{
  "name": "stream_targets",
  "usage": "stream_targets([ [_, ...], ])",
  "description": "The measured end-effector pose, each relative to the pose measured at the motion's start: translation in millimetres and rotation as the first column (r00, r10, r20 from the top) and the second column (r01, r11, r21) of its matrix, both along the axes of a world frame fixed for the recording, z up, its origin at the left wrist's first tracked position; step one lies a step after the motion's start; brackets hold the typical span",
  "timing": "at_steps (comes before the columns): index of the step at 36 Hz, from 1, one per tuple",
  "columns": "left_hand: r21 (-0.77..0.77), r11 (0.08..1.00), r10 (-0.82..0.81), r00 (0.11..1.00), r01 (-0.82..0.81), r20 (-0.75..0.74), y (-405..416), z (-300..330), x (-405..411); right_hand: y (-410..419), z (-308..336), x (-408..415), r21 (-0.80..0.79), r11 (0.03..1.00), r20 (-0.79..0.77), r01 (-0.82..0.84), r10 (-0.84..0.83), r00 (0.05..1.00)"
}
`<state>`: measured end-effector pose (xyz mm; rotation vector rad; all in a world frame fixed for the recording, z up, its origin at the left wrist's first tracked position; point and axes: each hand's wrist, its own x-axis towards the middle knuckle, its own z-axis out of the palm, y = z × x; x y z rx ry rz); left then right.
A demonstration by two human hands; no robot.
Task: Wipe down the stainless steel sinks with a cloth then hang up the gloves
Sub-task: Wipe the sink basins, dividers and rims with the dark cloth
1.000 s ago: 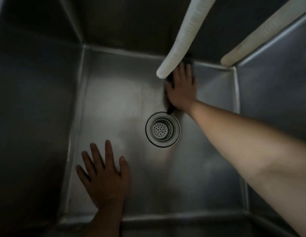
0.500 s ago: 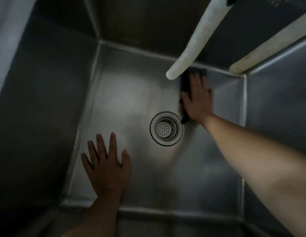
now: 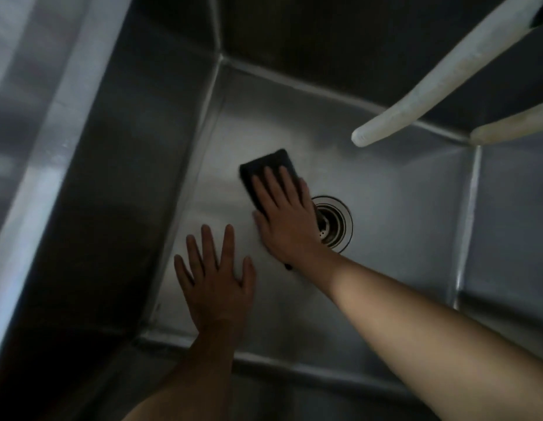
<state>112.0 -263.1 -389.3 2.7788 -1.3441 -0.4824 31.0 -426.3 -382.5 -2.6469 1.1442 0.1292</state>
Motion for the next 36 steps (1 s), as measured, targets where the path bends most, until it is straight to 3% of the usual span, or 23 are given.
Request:
stream_targets([
  [3,0.029,1.000,0.001,1.000,-0.002,0.012,-1.0,0.2,-1.2,-27.0,2.2,20.9,0.012,0.989,0.022,-0.148,0.148,0.989],
  [5,0.032,0.999,0.002,1.000,-0.002,0.011,-1.3,-0.5,-1.0,-43.1,5.0,24.6,0.062,0.993,0.036,-0.102,0.100,0.994],
  [8,0.015,1.000,0.010,1.000,-0.010,0.020,-0.4,-2.3,-1.0,-60.0,9.1,11.2,0.149,0.955,0.075,0.258,-0.271,0.960],
  [11,-0.010,1.000,0.001,0.999,-0.001,0.033,0.1,-4.6,-0.6,-81.8,10.6,-22.2,0.194,0.714,0.063,0.672,-0.693,0.718],
  [13,-0.020,1.000,-0.003,0.999,0.003,0.040,0.3,-6.5,0.0,-98.2,11.7,-45.6,0.152,0.625,0.036,0.766,-0.778,0.627],
  [18,-0.047,0.999,-0.024,0.997,0.027,0.067,2.3,-12.2,0.3,-123.6,5.7,-45.3,0.038,0.688,0.034,0.724,-0.725,0.687],
  [25,-0.093,0.995,-0.015,0.997,0.021,0.071,4.9,-16.7,-0.6,-127.7,4.6,84.4,0.017,0.796,0.013,0.605,-0.605,0.796],
  [30,-0.075,0.997,-0.003,0.998,0.007,0.055,3.7,-14.8,-1.3,-115.8,5.7,151.5,0.073,0.948,0.057,0.309,-0.313,0.948],
  [36,-0.054,0.998,-0.015,0.998,0.018,0.058,3.7,-15.1,-0.9,-115.7,5.8,138.0,0.076,0.987,0.055,0.140,-0.144,0.988],
])
